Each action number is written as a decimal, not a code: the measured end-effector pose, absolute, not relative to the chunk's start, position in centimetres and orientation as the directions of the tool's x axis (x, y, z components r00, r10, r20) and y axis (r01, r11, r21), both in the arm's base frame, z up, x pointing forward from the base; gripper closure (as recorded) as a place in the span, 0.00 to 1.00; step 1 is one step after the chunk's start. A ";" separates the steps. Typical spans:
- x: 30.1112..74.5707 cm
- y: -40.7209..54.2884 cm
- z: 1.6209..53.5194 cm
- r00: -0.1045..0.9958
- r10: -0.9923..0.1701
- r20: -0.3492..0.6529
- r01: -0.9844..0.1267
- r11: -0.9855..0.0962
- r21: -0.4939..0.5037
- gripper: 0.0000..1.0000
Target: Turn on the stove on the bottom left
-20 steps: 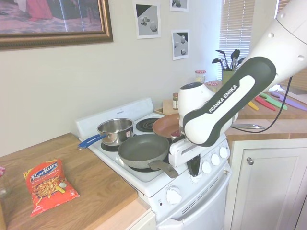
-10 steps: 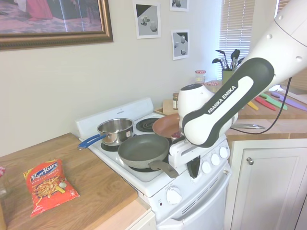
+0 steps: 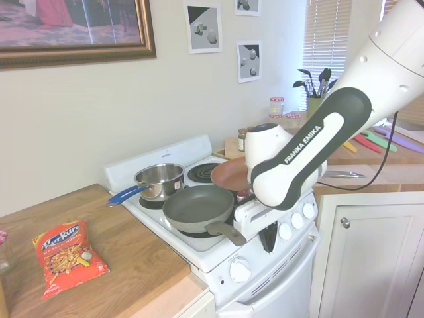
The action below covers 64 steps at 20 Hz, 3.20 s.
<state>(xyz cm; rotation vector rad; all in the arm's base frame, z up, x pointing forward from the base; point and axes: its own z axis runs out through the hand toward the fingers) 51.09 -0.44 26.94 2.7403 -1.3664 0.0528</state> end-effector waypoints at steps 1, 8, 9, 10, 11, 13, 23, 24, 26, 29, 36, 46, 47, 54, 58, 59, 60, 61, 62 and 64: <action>51.1 -0.3 26.9 0.603 -0.794 0.074 -0.798 -0.600 0.059 1.00; 51.1 0.6 26.8 0.606 -0.785 0.130 -0.796 -0.599 0.090 1.00; 51.0 0.7 26.7 0.605 -0.785 0.136 -0.796 -0.597 0.095 1.00; 51.0 0.8 26.6 0.604 -0.785 0.140 -0.797 -0.596 0.098 1.00; 51.0 0.8 26.5 0.603 -0.785 0.142 -0.798 -0.595 0.101 1.00; 51.0 0.7 26.2 0.603 -0.784 0.145 -0.797 -0.594 0.108 1.00; 50.8 1.5 25.3 0.604 -0.772 0.197 -0.797 -0.587 0.142 1.00; 50.8 1.6 25.3 0.603 -0.773 0.196 -0.798 -0.586 0.141 1.00; 50.8 1.7 25.3 0.604 -0.773 0.194 -0.797 -0.587 0.140 1.00; 50.8 2.0 25.3 0.605 -0.774 0.187 -0.796 -0.590 0.133 1.00; 50.8 3.9 25.6 0.611 -0.772 0.176 -0.791 -0.601 0.112 1.00; 48.0 5.1 27.2 0.562 -0.813 0.154 -0.822 -0.570 -0.010 1.00; 47.6 4.9 27.1 0.558 -0.816 0.152 -0.824 -0.566 -0.014 1.00; 43.7 2.1 27.8 0.511 -0.845 0.157 -0.848 -0.526 -0.065 1.00; 41.7 0.8 29.2 0.499 -0.851 0.167 -0.851 -0.517 -0.090 1.00; 41.3 0.6 29.5 0.495 -0.853 0.168 -0.853 -0.514 -0.096 0.00; 41.0 0.5 29.8 0.491 -0.855 0.168 -0.854 -0.510 -0.102 0.00; 40.7 0.5 30.0 0.490 -0.855 0.170 -0.854 -0.510 -0.107 0.00; 40.6 0.5 30.3 0.491 -0.854 0.175 -0.851 -0.513 -0.112 0.00; 40.8 0.7 30.9 0.495 -0.849 0.183 -0.846 -0.519 -0.123 0.00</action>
